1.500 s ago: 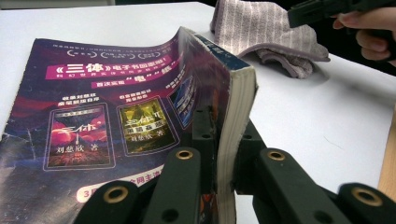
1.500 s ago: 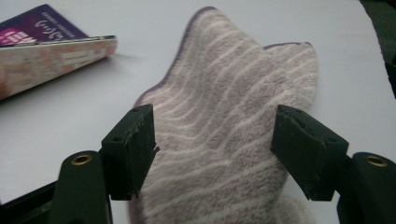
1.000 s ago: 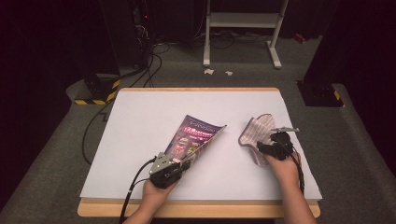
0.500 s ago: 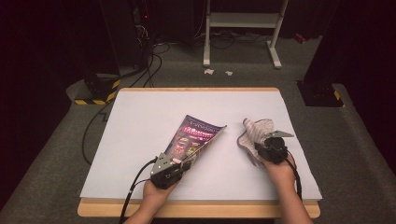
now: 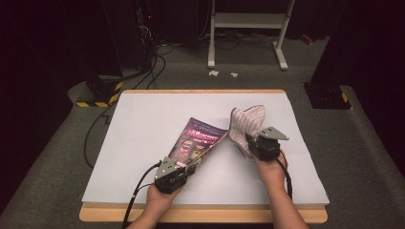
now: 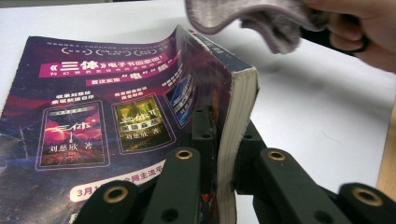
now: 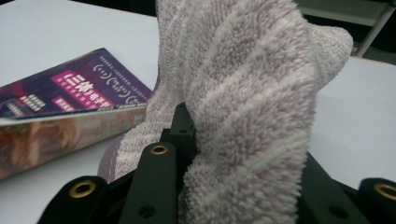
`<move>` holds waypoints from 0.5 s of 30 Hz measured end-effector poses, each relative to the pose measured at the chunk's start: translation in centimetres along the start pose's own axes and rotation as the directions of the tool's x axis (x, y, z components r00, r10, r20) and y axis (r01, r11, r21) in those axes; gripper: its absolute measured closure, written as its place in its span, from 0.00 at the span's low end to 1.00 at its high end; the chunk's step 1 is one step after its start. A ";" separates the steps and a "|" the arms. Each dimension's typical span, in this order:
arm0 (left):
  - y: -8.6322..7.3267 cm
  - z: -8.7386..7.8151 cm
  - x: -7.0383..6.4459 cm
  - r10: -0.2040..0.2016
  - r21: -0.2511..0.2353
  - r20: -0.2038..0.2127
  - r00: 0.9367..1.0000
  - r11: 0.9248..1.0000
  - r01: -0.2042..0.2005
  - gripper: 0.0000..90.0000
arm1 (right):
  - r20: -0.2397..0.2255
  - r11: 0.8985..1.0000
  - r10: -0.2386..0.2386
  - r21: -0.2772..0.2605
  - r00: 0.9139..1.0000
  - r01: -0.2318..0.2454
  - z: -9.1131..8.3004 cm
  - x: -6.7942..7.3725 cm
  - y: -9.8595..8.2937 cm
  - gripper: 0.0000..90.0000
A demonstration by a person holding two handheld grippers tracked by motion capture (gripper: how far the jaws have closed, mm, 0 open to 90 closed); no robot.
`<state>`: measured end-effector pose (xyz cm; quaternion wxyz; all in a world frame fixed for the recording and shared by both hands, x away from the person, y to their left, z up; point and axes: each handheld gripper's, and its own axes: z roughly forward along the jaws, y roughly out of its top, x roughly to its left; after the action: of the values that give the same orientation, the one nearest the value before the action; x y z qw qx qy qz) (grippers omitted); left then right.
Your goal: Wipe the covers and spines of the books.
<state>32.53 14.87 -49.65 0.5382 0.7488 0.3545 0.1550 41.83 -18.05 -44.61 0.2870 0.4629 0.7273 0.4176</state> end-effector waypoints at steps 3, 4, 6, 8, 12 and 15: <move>0.0 0.1 0.0 -0.001 0.002 0.002 1.000 1.000 0.001 0.92 | 0.014 1.000 -0.016 0.023 1.000 0.016 1.7 0.3 0.3 0.79; 0.0 0.1 -0.1 -0.002 0.001 0.003 1.000 1.000 0.002 0.92 | 0.014 0.999 -0.020 0.031 1.000 0.019 2.2 0.4 0.4 0.79; -0.1 0.1 -0.1 -0.002 0.002 0.004 1.000 1.000 0.002 0.92 | -0.004 0.999 -0.014 0.040 1.000 0.014 3.2 0.7 0.5 0.79; 0.0 0.1 -0.1 -0.002 0.002 0.005 1.000 1.000 0.002 0.92 | -0.027 0.999 -0.012 0.048 1.000 0.013 4.0 1.2 0.6 0.78; 0.0 0.1 0.0 -0.004 0.004 0.006 1.000 1.000 0.004 0.92 | -0.076 0.998 -0.019 0.059 0.997 0.024 5.2 2.8 0.6 0.78; 0.0 0.1 -0.1 -0.005 0.005 0.006 1.000 1.000 0.004 0.92 | -0.116 0.998 -0.019 0.053 0.993 0.025 5.5 3.7 0.8 0.78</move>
<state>32.55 14.75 -49.70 0.5379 0.7497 0.3549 0.1507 45.06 -12.64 -46.68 0.2365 0.4374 0.7588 0.4206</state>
